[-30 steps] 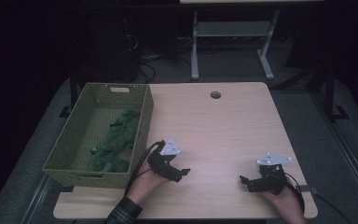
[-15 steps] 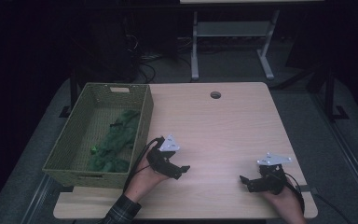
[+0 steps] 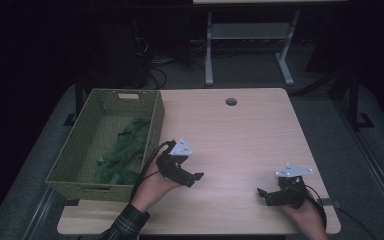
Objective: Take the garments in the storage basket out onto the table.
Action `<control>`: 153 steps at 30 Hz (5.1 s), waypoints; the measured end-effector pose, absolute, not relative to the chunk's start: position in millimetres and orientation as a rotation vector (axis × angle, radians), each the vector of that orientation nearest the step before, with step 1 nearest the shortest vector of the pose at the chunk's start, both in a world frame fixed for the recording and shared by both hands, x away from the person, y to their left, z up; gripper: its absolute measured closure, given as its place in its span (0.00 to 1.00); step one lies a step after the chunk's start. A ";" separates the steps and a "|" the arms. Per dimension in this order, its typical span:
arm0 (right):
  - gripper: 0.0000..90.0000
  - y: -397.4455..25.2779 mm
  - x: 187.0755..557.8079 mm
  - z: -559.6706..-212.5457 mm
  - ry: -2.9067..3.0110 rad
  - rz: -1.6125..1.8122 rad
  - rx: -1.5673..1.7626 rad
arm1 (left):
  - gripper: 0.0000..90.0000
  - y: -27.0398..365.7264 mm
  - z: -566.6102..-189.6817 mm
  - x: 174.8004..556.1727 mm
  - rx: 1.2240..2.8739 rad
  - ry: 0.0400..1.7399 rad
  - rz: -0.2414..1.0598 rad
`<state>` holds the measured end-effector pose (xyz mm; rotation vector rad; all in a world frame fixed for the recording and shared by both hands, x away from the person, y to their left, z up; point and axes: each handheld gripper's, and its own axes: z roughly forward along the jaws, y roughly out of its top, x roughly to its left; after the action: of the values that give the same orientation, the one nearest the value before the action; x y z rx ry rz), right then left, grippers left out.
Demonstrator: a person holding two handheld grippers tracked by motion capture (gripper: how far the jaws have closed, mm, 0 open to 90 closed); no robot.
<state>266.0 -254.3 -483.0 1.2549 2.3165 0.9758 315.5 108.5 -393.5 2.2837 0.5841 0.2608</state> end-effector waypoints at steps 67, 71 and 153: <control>0.02 -254.5 266.7 -483.1 2.312 0.975 1.254 | 0.16 207.2 -328.2 346.7 2.210 0.706 0.381; 0.02 -254.5 266.7 -483.1 2.312 0.975 1.254 | 0.16 217.6 -326.9 346.9 2.201 0.743 0.404; 0.02 -254.4 266.6 -483.0 2.312 0.975 1.255 | 0.90 297.4 -404.2 382.7 2.402 1.146 0.156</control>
<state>266.6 -254.4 -483.0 1.2547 2.3124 0.9752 382.7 297.4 -404.2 2.4023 1.1456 0.1565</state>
